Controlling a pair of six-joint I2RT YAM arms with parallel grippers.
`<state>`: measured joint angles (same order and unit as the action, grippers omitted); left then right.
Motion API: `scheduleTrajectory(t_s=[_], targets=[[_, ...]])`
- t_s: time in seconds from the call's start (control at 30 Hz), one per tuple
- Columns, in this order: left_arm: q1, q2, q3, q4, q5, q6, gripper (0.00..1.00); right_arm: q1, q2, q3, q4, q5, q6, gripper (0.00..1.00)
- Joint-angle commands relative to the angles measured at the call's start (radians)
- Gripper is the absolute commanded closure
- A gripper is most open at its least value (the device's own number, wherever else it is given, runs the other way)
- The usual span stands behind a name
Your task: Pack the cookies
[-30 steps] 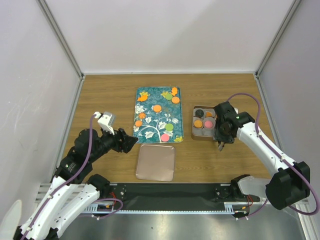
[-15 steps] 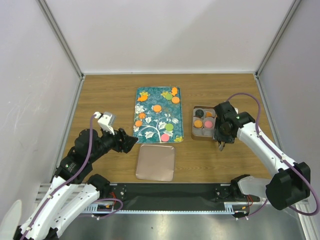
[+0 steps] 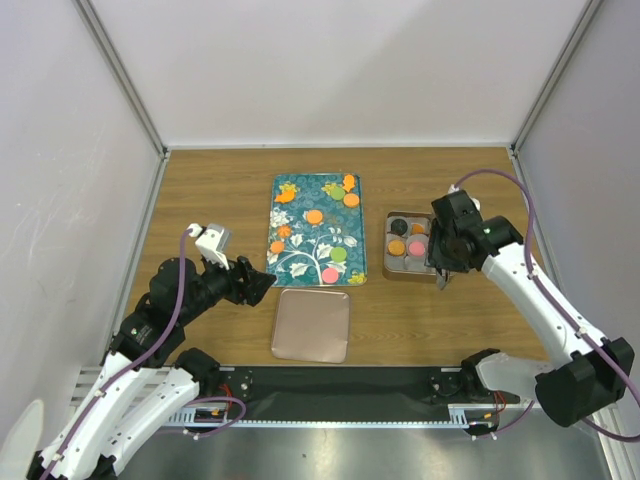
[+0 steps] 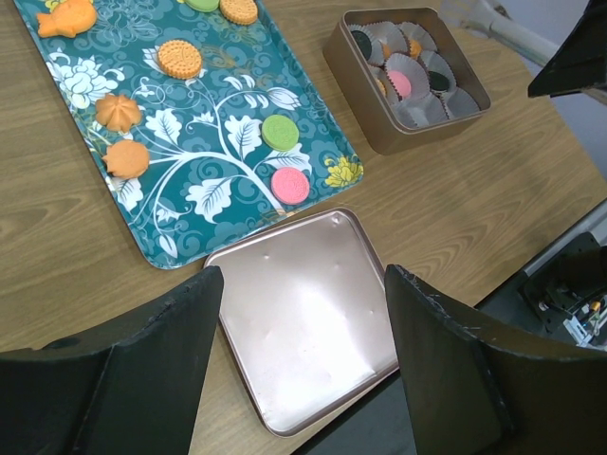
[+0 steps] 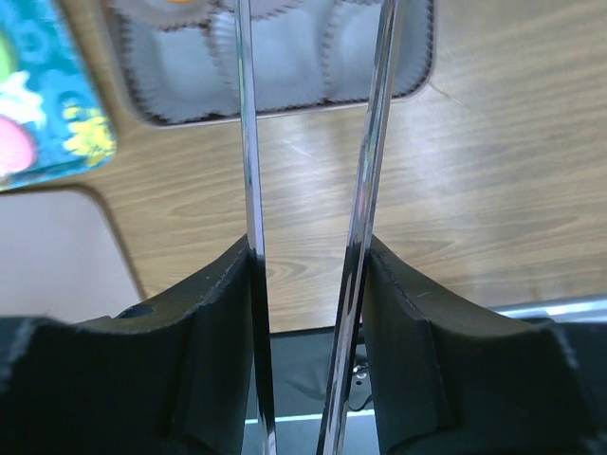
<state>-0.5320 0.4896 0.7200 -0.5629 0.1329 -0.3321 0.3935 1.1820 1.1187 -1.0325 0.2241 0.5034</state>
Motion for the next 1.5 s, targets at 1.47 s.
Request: scheduleTrajectory(t_s=[1.47], targets=[[-0.008, 0.018, 0.004, 0.011, -0.039, -0.008, 0.24, 0.558, 0.551, 0.325, 0.08, 0.006, 0.024, 0.48]])
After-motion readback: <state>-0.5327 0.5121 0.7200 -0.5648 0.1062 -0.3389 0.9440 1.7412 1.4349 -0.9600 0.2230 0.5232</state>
